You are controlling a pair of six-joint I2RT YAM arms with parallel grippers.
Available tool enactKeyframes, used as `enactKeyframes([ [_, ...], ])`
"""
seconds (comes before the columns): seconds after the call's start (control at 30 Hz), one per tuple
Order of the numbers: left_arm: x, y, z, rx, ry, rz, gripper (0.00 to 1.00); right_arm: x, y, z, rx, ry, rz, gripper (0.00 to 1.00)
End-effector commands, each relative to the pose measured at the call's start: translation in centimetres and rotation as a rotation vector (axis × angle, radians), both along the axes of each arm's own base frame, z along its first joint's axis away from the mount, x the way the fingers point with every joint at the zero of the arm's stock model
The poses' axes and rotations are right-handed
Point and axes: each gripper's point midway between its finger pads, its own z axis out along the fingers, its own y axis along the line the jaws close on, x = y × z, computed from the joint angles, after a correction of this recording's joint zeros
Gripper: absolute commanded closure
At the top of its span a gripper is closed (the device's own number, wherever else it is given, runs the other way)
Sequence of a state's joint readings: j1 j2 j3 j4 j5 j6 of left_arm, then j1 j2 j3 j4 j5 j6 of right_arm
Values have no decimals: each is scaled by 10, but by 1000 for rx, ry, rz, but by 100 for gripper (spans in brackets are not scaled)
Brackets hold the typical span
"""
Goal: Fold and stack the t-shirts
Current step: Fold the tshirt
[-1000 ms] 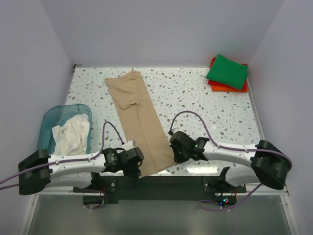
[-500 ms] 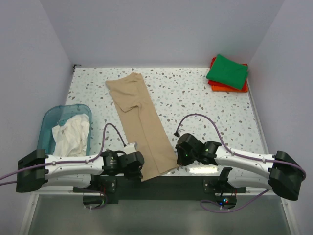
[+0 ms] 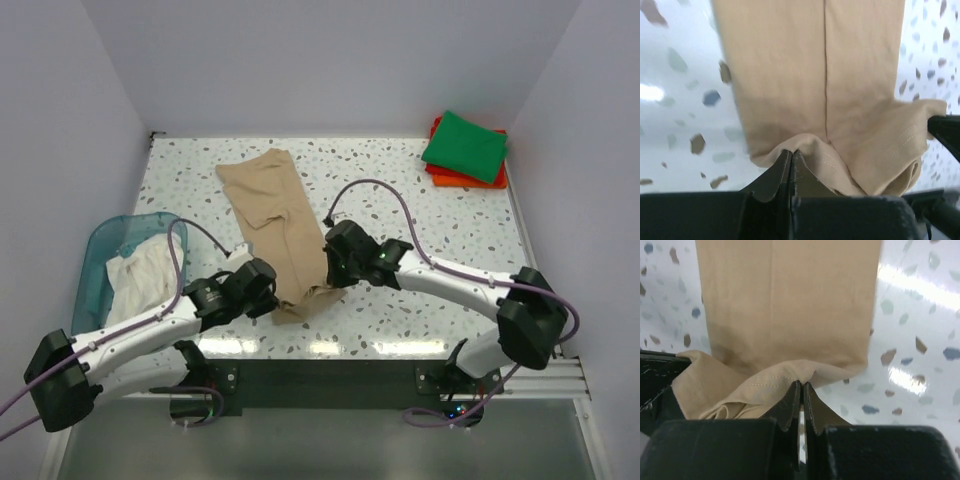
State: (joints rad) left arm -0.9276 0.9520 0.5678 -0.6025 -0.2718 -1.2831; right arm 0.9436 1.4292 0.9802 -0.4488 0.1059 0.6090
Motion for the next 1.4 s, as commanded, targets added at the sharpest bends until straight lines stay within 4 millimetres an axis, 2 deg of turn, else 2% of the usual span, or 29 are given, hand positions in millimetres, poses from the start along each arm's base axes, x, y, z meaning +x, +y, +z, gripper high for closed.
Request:
enactKeyframes([
  [0.0, 52, 13, 26, 88, -144, 10, 100, 49, 17, 16, 29, -63, -43, 100],
  [0.03, 62, 16, 25, 100, -150, 23, 100, 60, 21, 8, 19, -58, -54, 100],
  [0.07, 76, 25, 30, 107, -163, 65, 100, 74, 29, 14, 33, -74, -65, 100],
  [0.1, 83, 29, 29, 129, -168, 65, 100, 88, 26, 14, 33, -77, -89, 100],
  [0.13, 97, 36, 33, 124, -191, 103, 100, 98, 30, 1, 15, -60, -98, 100],
  [0.17, 106, 40, 37, 129, -206, 122, 100, 116, 33, 10, 38, -79, -117, 100],
  [0.23, 124, 54, 35, 153, -210, 170, 100, 132, 39, 8, 45, -82, -122, 100],
  [0.27, 131, 57, 37, 152, -215, 184, 100, 145, 47, 9, 55, -86, -127, 100],
  [0.3, 136, 61, 31, 165, -199, 198, 100, 153, 48, 7, 56, -87, -131, 100],
  [0.37, 150, 68, 31, 151, -205, 233, 100, 172, 52, 6, 57, -91, -148, 100],
  [0.47, 163, 75, 25, 148, -193, 263, 100, 193, 58, 2, 78, -77, -150, 100],
  [0.57, 172, 83, 15, 148, -170, 285, 100, 208, 62, 4, 93, -77, -152, 100],
  [0.6, 174, 84, 9, 152, -158, 275, 100, 211, 63, -5, 85, -66, -151, 100],
  [0.67, 185, 90, 11, 134, -165, 292, 100, 219, 63, -5, 97, -59, -155, 100],
  [0.83, 203, 101, 8, 131, -172, 301, 100, 228, 63, -19, 101, -33, -164, 100],
  [1.13, 223, 100, 0, 92, -161, 284, 100, 247, 61, -17, 125, -31, -182, 99],
  [1.23, 225, 107, 6, 86, -171, 306, 77, 252, 56, -14, 135, -25, -181, 79],
  [1.27, 226, 109, 17, 81, -201, 307, 60, 253, 54, -10, 139, -32, -183, 67],
  [1.33, 228, 112, 30, 68, -239, 308, 46, 256, 46, -3, 148, -42, -188, 57],
  [1.37, 229, 112, 43, 66, -274, 291, 39, 256, 45, 8, 159, -58, -178, 52],
])
